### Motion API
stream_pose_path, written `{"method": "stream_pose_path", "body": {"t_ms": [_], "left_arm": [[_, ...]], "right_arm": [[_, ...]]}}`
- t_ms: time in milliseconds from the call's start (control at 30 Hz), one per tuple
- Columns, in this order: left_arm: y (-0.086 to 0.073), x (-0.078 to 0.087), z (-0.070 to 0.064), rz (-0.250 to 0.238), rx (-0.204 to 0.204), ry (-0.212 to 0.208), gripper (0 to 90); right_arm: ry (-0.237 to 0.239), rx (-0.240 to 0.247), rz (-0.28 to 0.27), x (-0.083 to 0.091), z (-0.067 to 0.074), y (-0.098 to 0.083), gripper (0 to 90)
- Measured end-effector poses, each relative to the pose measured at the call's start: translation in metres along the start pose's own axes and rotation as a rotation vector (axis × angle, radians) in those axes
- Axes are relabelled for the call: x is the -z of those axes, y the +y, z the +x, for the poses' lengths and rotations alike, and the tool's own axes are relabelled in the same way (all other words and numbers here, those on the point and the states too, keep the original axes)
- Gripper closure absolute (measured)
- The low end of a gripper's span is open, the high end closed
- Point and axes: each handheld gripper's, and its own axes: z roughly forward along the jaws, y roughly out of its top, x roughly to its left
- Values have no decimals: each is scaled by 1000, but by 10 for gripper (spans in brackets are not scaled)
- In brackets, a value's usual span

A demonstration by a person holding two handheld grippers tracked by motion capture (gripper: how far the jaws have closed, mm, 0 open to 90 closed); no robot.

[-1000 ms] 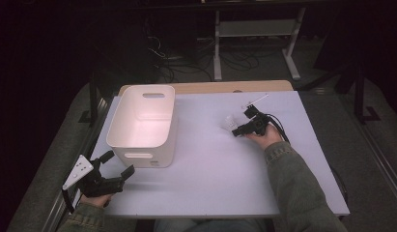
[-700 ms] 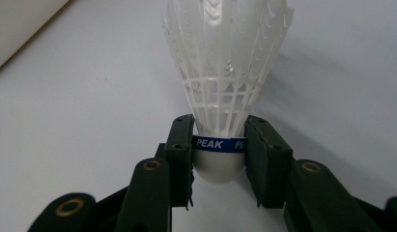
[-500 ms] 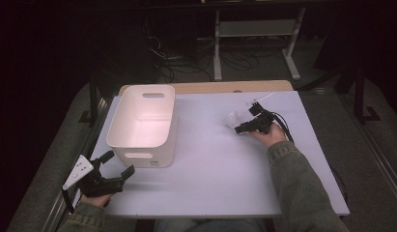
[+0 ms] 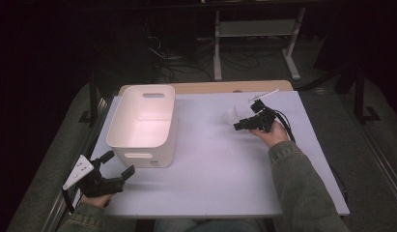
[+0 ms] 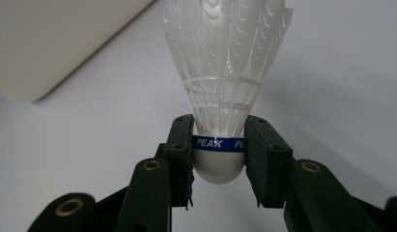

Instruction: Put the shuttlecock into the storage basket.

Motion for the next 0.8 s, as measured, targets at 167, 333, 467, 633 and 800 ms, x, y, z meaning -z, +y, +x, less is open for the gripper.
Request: {"method": "stream_pose_path", "body": {"t_ms": [167, 333, 467, 633, 800], "left_arm": [[0, 0, 0, -2, 4, 1, 0], [0, 0, 0, -2, 3, 0, 0], [0, 0, 0, -3, 5, 1, 0], [0, 0, 0, -3, 5, 1, 0], [0, 0, 0, -3, 5, -1, 0]], "right_arm": [[0, 15, -12, 5, 6, 2, 634], [14, 28, -15, 8, 14, 5, 633], [27, 40, -16, 10, 23, 9, 633], [36, 75, -23, 12, 37, 15, 634], [55, 95, -22, 11, 50, 20, 634]]}}
